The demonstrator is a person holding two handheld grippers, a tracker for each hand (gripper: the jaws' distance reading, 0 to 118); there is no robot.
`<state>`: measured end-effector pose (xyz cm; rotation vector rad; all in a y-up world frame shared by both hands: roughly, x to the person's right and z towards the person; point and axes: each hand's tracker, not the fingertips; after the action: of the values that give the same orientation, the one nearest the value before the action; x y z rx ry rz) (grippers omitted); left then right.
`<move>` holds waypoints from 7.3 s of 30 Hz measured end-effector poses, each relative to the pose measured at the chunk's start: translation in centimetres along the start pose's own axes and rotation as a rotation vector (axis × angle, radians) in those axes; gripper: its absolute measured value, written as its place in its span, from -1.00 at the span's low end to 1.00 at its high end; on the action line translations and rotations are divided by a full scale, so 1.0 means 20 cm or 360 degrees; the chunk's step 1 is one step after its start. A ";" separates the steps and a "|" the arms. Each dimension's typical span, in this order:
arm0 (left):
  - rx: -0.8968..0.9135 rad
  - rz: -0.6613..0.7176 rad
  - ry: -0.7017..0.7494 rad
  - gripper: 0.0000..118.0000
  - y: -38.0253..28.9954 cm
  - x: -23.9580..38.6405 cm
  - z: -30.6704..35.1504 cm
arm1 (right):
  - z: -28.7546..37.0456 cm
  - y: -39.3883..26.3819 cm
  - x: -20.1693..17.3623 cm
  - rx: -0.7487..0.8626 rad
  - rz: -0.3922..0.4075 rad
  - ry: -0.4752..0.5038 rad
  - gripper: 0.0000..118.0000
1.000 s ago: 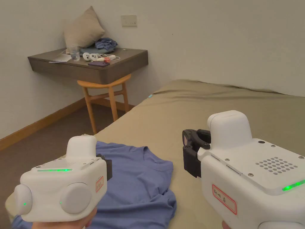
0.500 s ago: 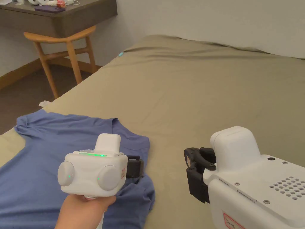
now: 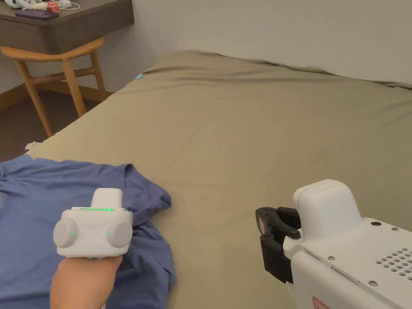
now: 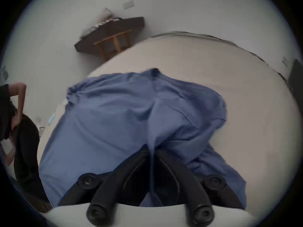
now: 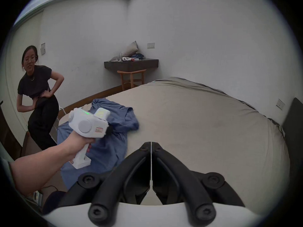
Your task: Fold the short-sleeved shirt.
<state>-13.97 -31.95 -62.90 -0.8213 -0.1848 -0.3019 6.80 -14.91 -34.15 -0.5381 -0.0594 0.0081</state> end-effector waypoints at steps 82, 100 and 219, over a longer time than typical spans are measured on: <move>0.0736 -0.0122 -0.1118 -1.00 -0.05 0.90 2.02 | 1.89 -0.52 0.94 0.0486 -0.0535 -0.1035 -0.93; 0.0098 -0.0506 -0.0705 1.00 0.44 1.62 0.52 | 1.23 -0.64 1.12 0.0105 -0.0544 -0.0818 -0.93; -0.0122 -0.0057 -0.0948 -1.00 -0.21 0.40 0.81 | 1.10 -1.25 1.27 -0.0693 -0.0515 -0.0705 -0.92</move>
<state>-8.63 -24.07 -47.02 -0.9689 -0.7490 -0.0898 30.58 -24.61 -1.13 -0.9498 -0.5908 -0.2059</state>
